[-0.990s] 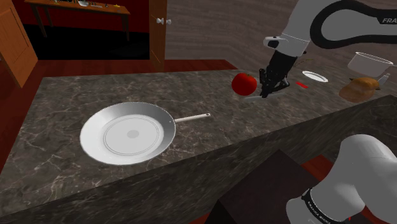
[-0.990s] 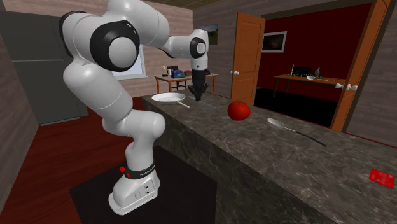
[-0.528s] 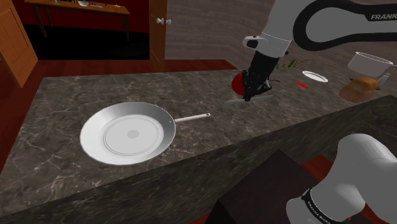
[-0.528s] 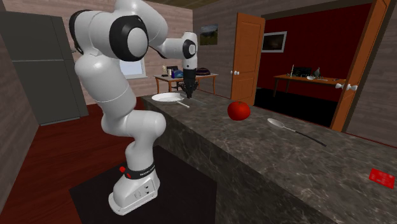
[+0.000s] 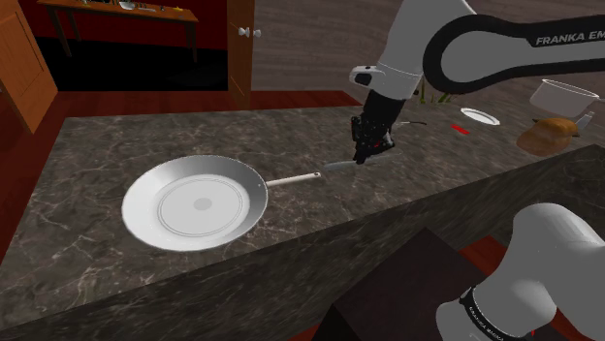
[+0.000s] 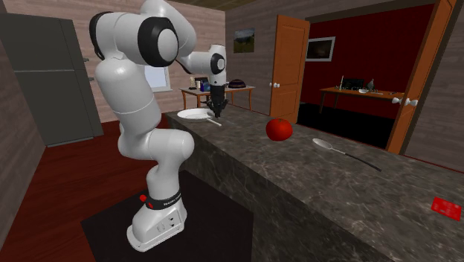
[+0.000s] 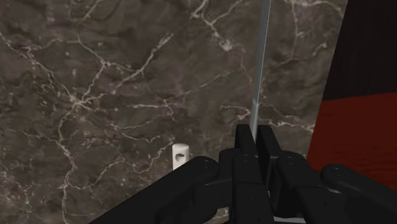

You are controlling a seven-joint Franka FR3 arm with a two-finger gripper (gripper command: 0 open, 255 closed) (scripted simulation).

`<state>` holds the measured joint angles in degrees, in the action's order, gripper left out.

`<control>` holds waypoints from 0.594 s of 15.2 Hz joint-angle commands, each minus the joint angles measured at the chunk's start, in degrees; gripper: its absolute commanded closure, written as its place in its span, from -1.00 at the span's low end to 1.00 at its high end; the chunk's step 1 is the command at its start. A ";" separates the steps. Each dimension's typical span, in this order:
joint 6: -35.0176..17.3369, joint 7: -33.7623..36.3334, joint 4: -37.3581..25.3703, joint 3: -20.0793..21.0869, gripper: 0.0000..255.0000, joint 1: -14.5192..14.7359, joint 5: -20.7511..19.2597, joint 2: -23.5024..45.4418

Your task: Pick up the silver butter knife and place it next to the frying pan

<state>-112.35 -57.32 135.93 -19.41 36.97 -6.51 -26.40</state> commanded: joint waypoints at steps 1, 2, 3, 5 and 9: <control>-1.71 -0.07 1.49 -0.21 1.00 -0.07 -0.10 0.19; -2.52 -0.11 2.11 -0.32 1.00 -0.08 -0.13 0.39; -3.34 -0.16 2.72 -0.43 1.00 -0.09 -0.15 0.60; -4.99 -0.25 3.90 -0.66 1.00 -0.10 -0.17 1.07; -8.34 -0.49 6.14 -1.14 1.00 -0.09 -0.18 2.21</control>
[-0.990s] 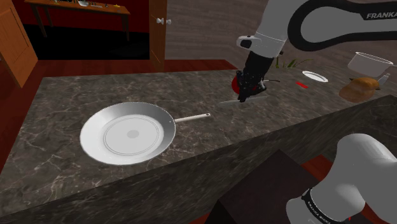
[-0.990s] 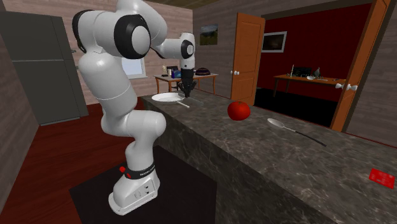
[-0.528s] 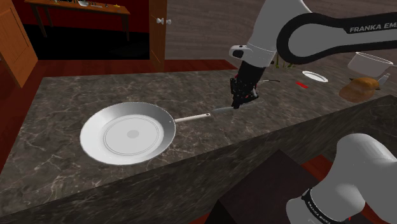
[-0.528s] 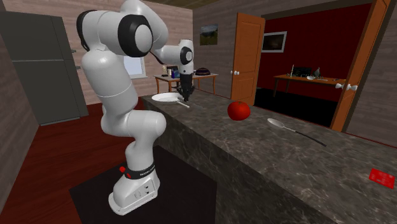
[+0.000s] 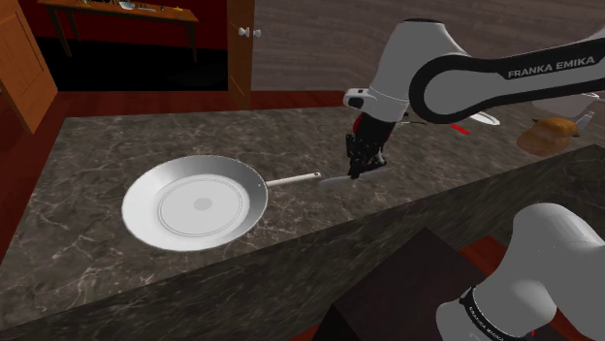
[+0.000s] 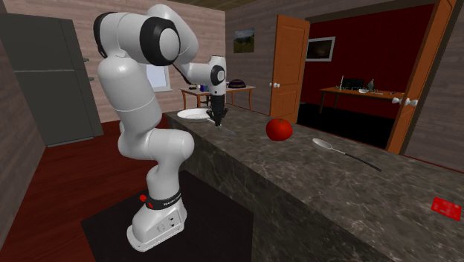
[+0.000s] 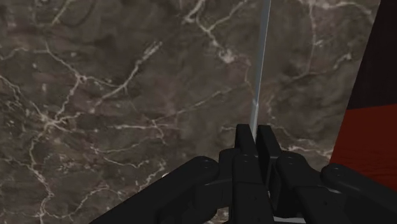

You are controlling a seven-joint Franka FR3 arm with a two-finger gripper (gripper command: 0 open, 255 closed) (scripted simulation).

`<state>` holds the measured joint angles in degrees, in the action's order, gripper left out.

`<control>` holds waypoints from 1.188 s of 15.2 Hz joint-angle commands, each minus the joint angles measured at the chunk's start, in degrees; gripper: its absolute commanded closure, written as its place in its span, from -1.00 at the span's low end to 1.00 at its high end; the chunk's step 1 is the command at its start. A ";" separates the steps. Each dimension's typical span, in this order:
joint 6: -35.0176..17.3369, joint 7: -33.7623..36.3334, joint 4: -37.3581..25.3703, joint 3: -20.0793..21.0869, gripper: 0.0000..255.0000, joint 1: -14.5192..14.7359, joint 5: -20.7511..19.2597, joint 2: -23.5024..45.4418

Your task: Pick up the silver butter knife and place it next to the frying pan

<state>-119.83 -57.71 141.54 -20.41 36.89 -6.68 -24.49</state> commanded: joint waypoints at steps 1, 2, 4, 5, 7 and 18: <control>-1.71 -0.17 1.06 -0.28 1.00 0.00 0.00 0.63; -2.57 -0.24 1.58 -0.40 1.00 0.02 0.02 0.97; -3.91 -0.36 2.38 -0.61 1.00 0.05 0.06 1.53; -3.91 -0.37 2.37 -0.61 1.00 0.05 0.06 1.54; -3.91 -0.37 2.37 -0.61 1.00 0.05 0.06 1.54; -1.75 -0.22 1.15 -0.32 -1.00 -0.04 -0.04 0.58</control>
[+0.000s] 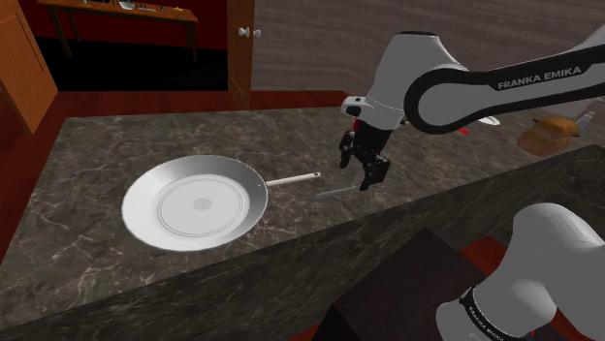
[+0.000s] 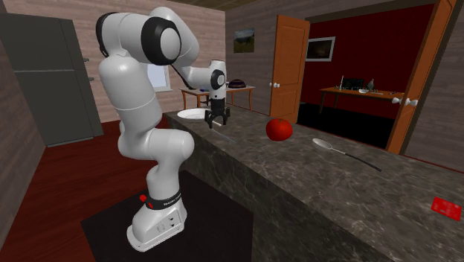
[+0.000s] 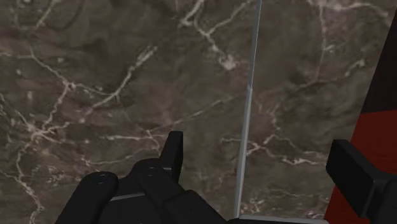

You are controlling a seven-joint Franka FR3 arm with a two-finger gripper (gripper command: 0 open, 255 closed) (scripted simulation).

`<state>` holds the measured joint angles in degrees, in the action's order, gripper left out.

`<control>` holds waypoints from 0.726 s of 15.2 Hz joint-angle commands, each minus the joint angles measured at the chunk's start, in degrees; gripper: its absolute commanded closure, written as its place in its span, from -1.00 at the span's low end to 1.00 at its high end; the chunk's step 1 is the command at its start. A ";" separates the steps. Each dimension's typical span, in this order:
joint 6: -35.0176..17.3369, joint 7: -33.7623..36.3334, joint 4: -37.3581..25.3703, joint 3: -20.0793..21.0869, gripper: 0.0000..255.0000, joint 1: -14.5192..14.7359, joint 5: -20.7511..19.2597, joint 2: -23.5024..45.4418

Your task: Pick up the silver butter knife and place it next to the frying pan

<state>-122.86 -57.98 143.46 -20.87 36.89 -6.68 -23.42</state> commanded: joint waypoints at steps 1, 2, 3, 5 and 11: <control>3.41 0.16 -2.07 0.41 -1.00 -0.10 -0.09 -1.35; 5.52 0.26 -3.44 0.67 -1.00 -0.14 -0.12 -2.10; 7.15 0.32 -4.56 0.87 -1.00 -0.16 -0.12 -2.63; 7.16 0.32 -4.55 0.88 -1.00 -0.17 -0.12 -2.64; 7.15 0.31 -4.56 0.88 -1.00 -0.17 -0.12 -2.62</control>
